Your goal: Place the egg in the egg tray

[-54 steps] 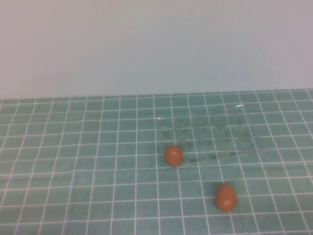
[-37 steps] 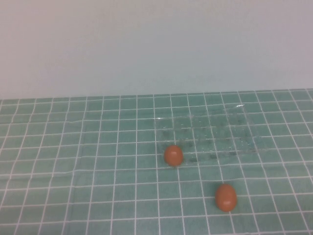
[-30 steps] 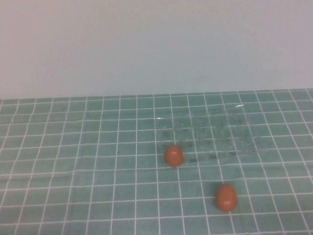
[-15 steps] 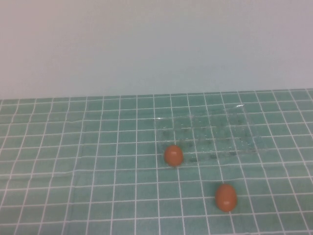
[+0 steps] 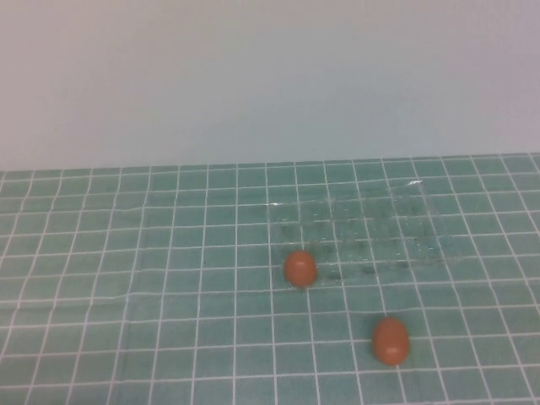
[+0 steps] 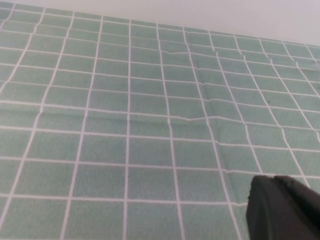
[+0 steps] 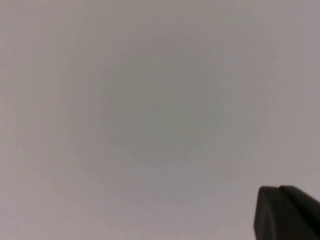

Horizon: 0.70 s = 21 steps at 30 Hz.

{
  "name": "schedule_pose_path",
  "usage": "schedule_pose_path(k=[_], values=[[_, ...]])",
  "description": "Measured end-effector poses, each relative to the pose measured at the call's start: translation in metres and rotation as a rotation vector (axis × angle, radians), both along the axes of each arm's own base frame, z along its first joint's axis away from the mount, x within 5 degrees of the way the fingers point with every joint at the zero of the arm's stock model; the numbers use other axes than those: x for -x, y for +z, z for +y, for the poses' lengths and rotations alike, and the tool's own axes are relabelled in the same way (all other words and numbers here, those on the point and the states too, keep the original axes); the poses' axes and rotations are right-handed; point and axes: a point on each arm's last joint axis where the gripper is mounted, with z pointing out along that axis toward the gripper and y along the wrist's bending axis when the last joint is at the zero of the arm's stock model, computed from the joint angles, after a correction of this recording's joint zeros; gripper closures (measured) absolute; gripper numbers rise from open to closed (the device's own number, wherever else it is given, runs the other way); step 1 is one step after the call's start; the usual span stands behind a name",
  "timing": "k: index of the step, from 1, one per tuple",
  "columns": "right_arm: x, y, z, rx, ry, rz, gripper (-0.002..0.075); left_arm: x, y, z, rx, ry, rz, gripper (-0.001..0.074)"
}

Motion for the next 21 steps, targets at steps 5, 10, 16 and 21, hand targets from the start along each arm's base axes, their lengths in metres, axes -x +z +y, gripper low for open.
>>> schedule_pose_path(k=[5, 10, 16, 21], values=[[-0.011, 0.027, 0.006, 0.169, -0.005, 0.225, 0.0727, 0.0, 0.0, 0.0, 0.0, 0.0, 0.0, 0.0736], [-0.044, 0.032, 0.013, 0.247, 0.075, 0.487, 0.0727, 0.0, 0.0, 0.0, 0.0, 0.0, 0.0, 0.0736], [-0.073, 0.017, 0.019, 0.142, 0.175, 0.697, 0.0727, 0.0, 0.0, 0.0, 0.0, 0.0, 0.0, 0.0736], [-0.089, 0.011, 0.033, 0.181, 0.338, 0.945, 0.0727, 0.0, 0.0, 0.0, 0.0, 0.0, 0.0, 0.0736]])
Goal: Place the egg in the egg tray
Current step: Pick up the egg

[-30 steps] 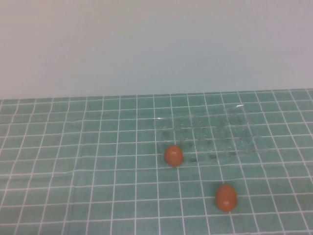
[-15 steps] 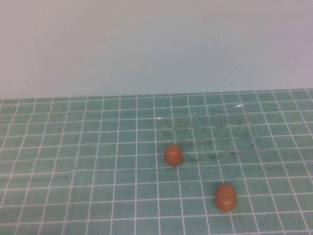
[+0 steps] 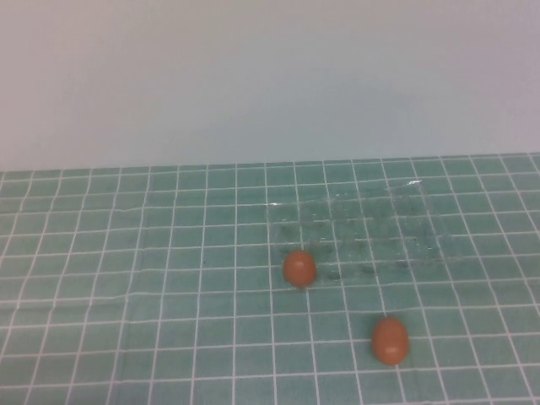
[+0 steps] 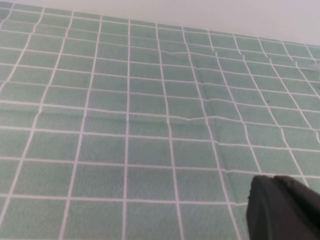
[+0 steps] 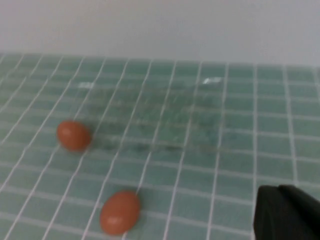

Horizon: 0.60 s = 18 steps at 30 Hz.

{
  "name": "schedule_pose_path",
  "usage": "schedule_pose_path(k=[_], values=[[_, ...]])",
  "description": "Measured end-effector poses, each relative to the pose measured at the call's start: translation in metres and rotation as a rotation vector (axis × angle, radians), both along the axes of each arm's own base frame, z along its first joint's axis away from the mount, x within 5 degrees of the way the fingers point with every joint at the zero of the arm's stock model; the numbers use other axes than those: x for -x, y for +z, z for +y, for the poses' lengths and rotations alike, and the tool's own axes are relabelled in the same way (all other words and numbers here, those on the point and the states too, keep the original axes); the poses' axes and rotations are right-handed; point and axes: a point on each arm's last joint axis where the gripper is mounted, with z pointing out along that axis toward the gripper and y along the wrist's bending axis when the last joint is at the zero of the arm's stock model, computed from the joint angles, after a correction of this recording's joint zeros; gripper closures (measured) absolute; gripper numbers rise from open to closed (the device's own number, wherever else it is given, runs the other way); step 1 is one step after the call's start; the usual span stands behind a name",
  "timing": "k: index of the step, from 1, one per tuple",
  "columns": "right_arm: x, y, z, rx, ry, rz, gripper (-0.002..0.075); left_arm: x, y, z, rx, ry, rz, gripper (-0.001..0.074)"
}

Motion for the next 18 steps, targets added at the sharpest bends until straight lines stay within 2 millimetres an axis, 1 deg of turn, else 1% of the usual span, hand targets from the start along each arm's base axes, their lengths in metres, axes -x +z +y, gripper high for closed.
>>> schedule_pose_path(k=[4, 6, 9, 11, 14, 17, 18], values=[[-0.019, -0.001, 0.011, 0.042, 0.171, 0.228, 0.0727, 0.0, 0.0, 0.0, 0.0, 0.0, 0.0, 0.0736], [-0.033, -0.001, 0.015, 0.035, 0.227, 0.33, 0.0727, 0.0, 0.0, 0.0, 0.0, 0.0, 0.0, 0.0736], [-0.054, 0.002, 0.023, -0.002, 0.309, 0.431, 0.0727, 0.0, 0.0, 0.0, 0.0, 0.0, 0.0, 0.0736], [-0.066, 0.006, 0.032, -0.021, 0.382, 0.45, 0.0727, 0.0, 0.0, 0.0, 0.0, 0.0, 0.0, 0.0736], [-0.077, 0.019, 0.049, -0.036, 0.463, 0.437, 0.0727, 0.0, 0.0, 0.0, 0.0, 0.0, 0.0, 0.0736], [-0.088, 0.027, 0.068, -0.043, 0.501, 0.463, 0.0727, 0.0, 0.0, 0.0, 0.0, 0.0, 0.0, 0.0736], [-0.092, 0.026, 0.073, -0.037, 0.502, 0.49, 0.0727, 0.0, 0.0, 0.0, 0.0, 0.0, 0.0, 0.0736]])
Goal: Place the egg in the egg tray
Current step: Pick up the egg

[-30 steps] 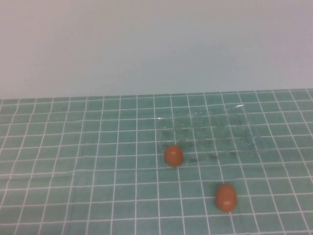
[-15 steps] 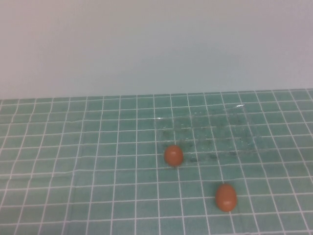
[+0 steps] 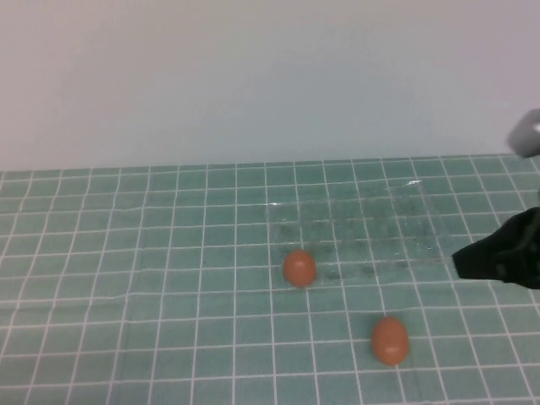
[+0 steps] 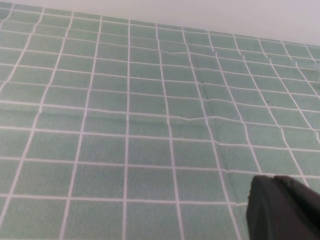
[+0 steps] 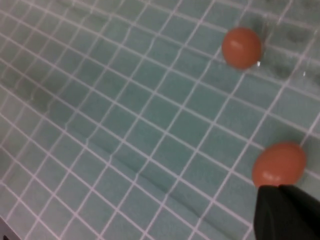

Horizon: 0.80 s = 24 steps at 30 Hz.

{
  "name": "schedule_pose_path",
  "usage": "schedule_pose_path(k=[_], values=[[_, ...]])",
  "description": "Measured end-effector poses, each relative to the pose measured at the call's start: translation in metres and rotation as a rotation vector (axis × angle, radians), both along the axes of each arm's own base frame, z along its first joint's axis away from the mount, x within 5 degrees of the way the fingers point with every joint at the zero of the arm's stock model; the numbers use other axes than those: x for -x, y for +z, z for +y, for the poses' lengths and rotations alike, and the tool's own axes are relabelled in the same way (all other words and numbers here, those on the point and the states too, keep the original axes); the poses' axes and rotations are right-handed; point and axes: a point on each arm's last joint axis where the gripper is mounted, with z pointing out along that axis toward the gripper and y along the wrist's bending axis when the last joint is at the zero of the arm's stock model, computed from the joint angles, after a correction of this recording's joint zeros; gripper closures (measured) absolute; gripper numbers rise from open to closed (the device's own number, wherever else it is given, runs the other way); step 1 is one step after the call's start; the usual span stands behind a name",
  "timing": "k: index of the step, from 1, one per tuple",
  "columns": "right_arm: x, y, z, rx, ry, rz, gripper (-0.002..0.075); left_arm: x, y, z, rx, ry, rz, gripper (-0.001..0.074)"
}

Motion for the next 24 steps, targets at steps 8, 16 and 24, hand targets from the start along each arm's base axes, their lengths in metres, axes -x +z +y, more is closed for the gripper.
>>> schedule_pose_path(k=[8, 16, 24], values=[[-0.022, -0.035, 0.039, 0.218, -0.037, 0.173, 0.0727, 0.0, 0.0, 0.0, 0.0, 0.0, 0.0, 0.0736], [-0.036, -0.066, 0.062, 0.4, -0.148, 0.249, 0.072, 0.0, 0.0, 0.0, 0.0, 0.0, 0.0, 0.0736], [-0.057, -0.091, 0.08, 0.42, -0.225, 0.324, 0.0438, 0.0, 0.0, 0.0, 0.0, 0.0, 0.0, 0.0736]])
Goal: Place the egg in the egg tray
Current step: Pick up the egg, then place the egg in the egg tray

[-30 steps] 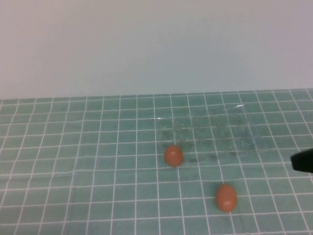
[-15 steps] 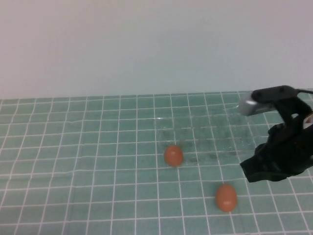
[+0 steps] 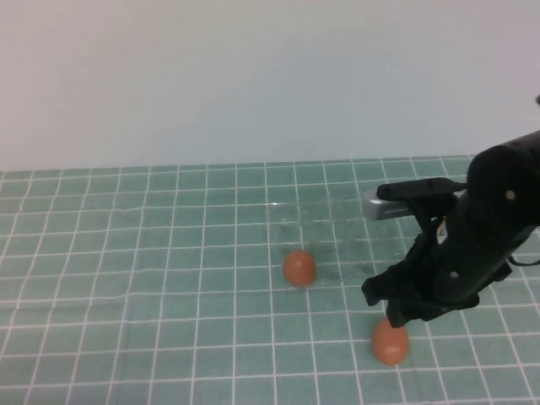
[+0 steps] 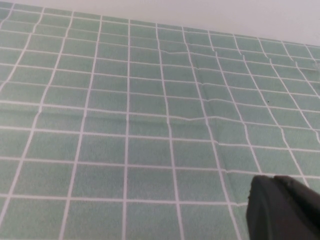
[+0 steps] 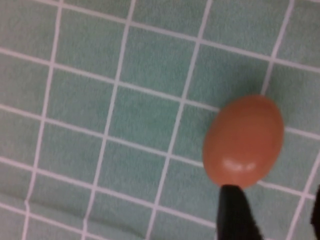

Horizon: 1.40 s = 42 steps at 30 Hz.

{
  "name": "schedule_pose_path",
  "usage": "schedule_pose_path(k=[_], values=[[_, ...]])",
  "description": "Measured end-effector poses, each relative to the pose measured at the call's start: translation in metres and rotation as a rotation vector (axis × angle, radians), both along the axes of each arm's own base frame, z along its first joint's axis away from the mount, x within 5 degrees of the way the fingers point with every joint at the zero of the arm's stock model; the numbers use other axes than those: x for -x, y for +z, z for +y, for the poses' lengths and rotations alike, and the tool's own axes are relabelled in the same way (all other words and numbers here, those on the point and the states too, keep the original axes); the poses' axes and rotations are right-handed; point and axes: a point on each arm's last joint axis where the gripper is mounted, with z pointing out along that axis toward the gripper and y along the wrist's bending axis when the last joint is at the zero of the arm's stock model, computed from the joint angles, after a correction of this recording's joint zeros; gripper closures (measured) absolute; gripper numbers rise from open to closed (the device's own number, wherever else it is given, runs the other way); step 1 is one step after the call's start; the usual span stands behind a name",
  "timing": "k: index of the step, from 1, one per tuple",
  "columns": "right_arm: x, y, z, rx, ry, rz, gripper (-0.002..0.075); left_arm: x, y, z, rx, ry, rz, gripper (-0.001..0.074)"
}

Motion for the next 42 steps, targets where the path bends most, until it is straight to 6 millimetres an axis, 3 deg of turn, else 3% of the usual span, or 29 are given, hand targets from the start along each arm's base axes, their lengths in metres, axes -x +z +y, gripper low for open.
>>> schedule_pose_path(k=[4, 9, 15, 20, 27, 33, 42], values=[[-0.012, -0.015, 0.007, 0.013, -0.011, 0.023, 0.03, 0.0, 0.0, 0.0, 0.0, 0.0, 0.0, 0.0736], [-0.021, -0.038, 0.013, 0.035, -0.016, 0.058, 0.0265, 0.0, 0.0, 0.0, 0.0, 0.0, 0.0, 0.0736], [-0.026, -0.062, 0.016, 0.061, -0.02, 0.099, 0.0258, 0.0, 0.0, 0.0, 0.0, 0.0, 0.0, 0.0736], [-0.028, -0.07, 0.017, 0.062, -0.023, 0.1, 0.026, 0.0, 0.0, 0.0, 0.0, 0.0, 0.0, 0.0736], [-0.029, -0.07, 0.018, 0.06, 0.014, 0.083, 0.0368, 0.0, 0.0, 0.0, 0.0, 0.0, 0.0, 0.0736], [-0.03, -0.054, 0.018, 0.035, 0.055, 0.024, 0.0372, 0.0, 0.0, 0.0, 0.0, 0.0, 0.0, 0.0736], [-0.037, 0.012, 0.02, -0.091, 0.192, -0.366, 0.0372, 0.0, 0.0, 0.0, 0.0, 0.0, 0.0, 0.0736]])
